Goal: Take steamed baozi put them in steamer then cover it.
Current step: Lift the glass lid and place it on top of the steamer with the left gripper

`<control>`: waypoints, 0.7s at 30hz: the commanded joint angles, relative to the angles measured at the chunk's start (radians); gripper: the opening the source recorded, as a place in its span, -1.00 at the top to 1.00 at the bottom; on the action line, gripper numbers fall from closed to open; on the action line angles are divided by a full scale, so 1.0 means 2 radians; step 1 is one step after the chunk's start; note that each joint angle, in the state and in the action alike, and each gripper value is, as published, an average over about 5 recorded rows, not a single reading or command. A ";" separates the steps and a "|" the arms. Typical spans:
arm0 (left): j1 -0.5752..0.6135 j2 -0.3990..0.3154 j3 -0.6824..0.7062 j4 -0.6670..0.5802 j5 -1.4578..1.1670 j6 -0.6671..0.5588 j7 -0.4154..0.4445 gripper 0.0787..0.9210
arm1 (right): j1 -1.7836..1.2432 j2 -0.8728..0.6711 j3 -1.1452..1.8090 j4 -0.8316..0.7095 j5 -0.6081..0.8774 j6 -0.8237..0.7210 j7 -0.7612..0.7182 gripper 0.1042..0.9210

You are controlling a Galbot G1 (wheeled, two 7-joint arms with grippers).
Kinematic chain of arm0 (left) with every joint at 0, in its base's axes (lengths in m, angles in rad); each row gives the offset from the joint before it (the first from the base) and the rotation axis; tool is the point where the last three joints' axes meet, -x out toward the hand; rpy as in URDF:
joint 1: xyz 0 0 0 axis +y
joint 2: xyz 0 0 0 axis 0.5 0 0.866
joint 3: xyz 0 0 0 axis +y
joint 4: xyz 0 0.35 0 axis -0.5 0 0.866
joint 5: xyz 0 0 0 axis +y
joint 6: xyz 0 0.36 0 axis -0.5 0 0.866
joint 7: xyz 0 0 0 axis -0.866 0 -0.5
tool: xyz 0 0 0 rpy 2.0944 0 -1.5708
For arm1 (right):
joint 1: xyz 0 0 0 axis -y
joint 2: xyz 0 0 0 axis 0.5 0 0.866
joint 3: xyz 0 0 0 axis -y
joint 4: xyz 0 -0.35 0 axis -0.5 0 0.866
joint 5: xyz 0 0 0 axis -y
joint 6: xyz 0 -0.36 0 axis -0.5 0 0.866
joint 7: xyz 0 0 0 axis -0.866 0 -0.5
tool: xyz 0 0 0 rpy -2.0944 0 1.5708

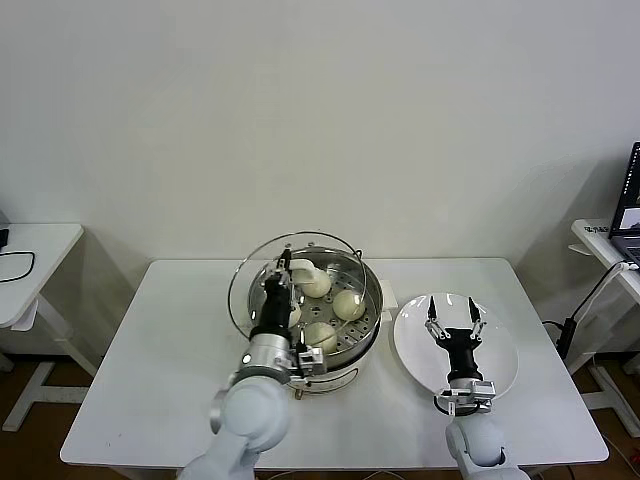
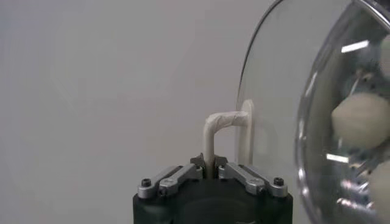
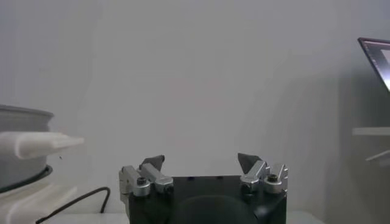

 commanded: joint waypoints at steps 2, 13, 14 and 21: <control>-0.018 -0.046 0.038 0.052 0.060 0.024 0.031 0.74 | 0.000 0.003 0.005 -0.004 -0.004 -0.001 0.001 -0.76; -0.025 -0.062 0.035 0.078 0.079 0.020 0.027 0.74 | -0.001 0.002 0.009 -0.006 -0.004 0.000 0.000 -0.76; -0.025 -0.063 0.034 0.080 0.081 0.020 0.028 0.74 | -0.001 0.002 0.009 -0.006 -0.004 0.000 0.000 -0.76; -0.025 -0.067 0.031 0.088 0.092 0.017 0.030 0.74 | 0.001 0.003 0.008 -0.010 -0.005 0.000 0.000 -0.76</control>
